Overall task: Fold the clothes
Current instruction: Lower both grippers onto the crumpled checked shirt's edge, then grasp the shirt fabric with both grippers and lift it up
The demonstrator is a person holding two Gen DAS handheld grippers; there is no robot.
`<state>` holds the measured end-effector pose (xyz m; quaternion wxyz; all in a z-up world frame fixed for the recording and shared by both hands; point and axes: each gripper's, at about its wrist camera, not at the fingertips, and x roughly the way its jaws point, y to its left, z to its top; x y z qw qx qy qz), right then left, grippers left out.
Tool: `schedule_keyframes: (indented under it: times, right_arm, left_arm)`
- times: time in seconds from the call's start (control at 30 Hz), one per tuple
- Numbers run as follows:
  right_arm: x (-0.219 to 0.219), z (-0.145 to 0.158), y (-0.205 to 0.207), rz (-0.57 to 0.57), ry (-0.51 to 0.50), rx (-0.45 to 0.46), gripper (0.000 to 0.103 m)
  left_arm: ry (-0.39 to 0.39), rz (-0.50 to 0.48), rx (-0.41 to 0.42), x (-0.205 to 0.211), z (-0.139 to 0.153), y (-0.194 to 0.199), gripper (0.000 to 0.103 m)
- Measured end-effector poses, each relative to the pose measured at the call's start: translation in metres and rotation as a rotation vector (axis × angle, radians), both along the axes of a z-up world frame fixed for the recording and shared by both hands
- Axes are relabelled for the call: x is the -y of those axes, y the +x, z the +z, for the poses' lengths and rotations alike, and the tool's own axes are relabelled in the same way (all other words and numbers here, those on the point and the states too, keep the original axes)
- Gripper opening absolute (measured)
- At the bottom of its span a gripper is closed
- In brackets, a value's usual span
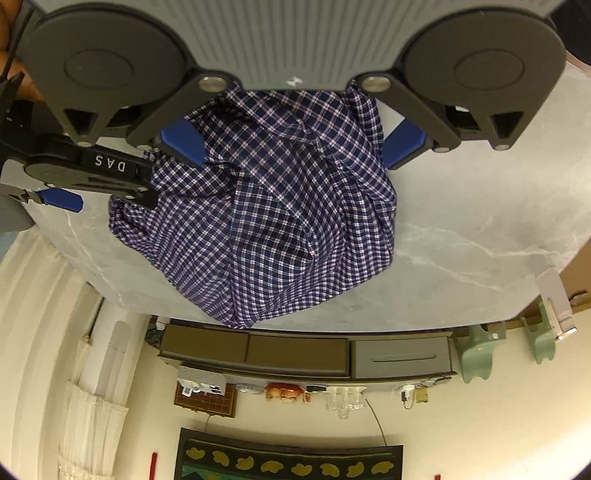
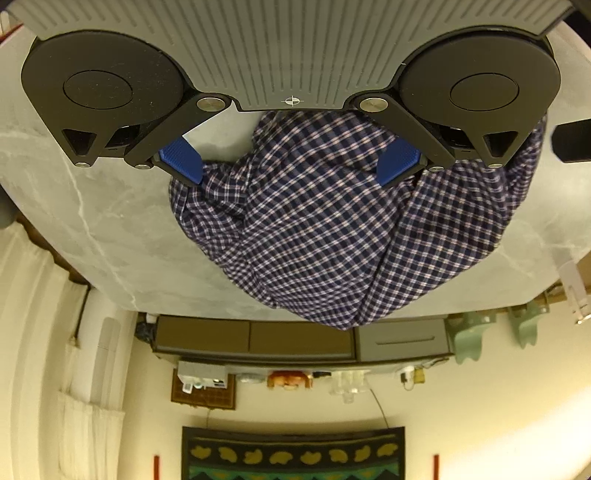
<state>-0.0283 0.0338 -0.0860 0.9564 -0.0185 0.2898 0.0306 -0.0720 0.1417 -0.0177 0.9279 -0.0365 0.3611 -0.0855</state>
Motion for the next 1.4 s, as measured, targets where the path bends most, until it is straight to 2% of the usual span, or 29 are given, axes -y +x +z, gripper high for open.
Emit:
schedule_keyframes:
  times: [0.1, 0.27, 0.33, 0.5, 0.67, 0.83, 0.87, 0.9, 0.93, 0.97, 1.0, 1.03, 1.07, 1.1, 1.27, 1.3, 1.33, 1.37, 1.4]
  right_arm:
    - [-0.01, 0.008, -0.006, 0.007, -0.042, 0.003, 0.103]
    - [-0.024, 0.02, 0.001, 0.031, -0.099, 0.0, 0.103]
    - [-0.026, 0.021, 0.006, 0.032, -0.094, -0.011, 0.103]
    - [-0.026, 0.015, 0.013, 0.023, -0.067, -0.028, 0.103]
    - [-0.022, 0.012, 0.013, 0.01, -0.027, -0.038, 0.103]
    - [-0.021, 0.007, 0.015, 0.009, -0.015, -0.048, 0.103]
    - [-0.022, 0.006, 0.016, 0.01, -0.019, -0.05, 0.103]
    - [-0.023, 0.006, 0.017, 0.012, -0.024, -0.052, 0.103]
    - [-0.024, 0.005, 0.019, 0.013, -0.03, -0.053, 0.102]
    - [-0.024, 0.005, 0.021, 0.012, -0.036, -0.054, 0.098]
    - [-0.024, 0.004, 0.022, 0.012, -0.04, -0.056, 0.083]
    - [-0.024, 0.002, 0.024, 0.014, -0.038, -0.062, 0.069]
    - [-0.023, 0.001, 0.026, 0.014, -0.031, -0.071, 0.029]
    - [-0.022, -0.001, 0.029, 0.013, -0.023, -0.081, 0.002]
    - [-0.018, -0.011, 0.044, 0.006, 0.016, -0.129, 0.002]
    - [-0.017, -0.013, 0.047, 0.005, 0.024, -0.138, 0.007]
    - [-0.016, -0.015, 0.05, 0.004, 0.032, -0.148, 0.012]
    - [-0.015, -0.016, 0.053, 0.001, 0.034, -0.153, 0.033]
    - [-0.015, -0.016, 0.055, -0.001, 0.03, -0.149, 0.07]
  left_arm:
    - [-0.022, 0.008, -0.011, -0.008, -0.008, 0.004, 0.103]
    - [-0.038, 0.054, -0.059, 0.008, -0.021, 0.027, 0.103]
    - [-0.022, 0.058, -0.068, 0.018, -0.029, 0.031, 0.103]
    - [-0.025, 0.049, -0.09, 0.001, -0.034, 0.027, 0.103]
    - [-0.008, 0.051, -0.105, 0.018, -0.036, 0.033, 0.103]
    - [-0.019, 0.031, -0.118, 0.03, -0.035, 0.04, 0.093]
    - [-0.025, 0.025, -0.118, 0.03, -0.035, 0.041, 0.09]
    - [-0.03, 0.019, -0.117, 0.031, -0.035, 0.042, 0.078]
    - [-0.025, 0.015, -0.116, 0.035, -0.035, 0.043, 0.059]
    - [-0.019, 0.012, -0.115, 0.039, -0.035, 0.045, 0.047]
    - [-0.012, 0.008, -0.113, 0.043, -0.035, 0.047, 0.017]
    - [-0.002, 0.017, -0.107, 0.047, -0.036, 0.048, 0.002]
    - [0.008, 0.027, -0.101, 0.05, -0.037, 0.05, 0.0]
    - [0.013, 0.027, -0.096, 0.05, -0.038, 0.051, 0.0]
    - [0.02, 0.023, -0.124, 0.05, -0.043, 0.066, 0.003]
    - [0.022, 0.028, -0.133, 0.049, -0.045, 0.069, 0.013]
    - [0.024, 0.04, -0.14, 0.054, -0.044, 0.074, 0.043]
    - [0.024, 0.056, -0.126, 0.054, -0.044, 0.074, 0.064]
    - [0.025, 0.073, -0.109, 0.052, -0.045, 0.074, 0.096]
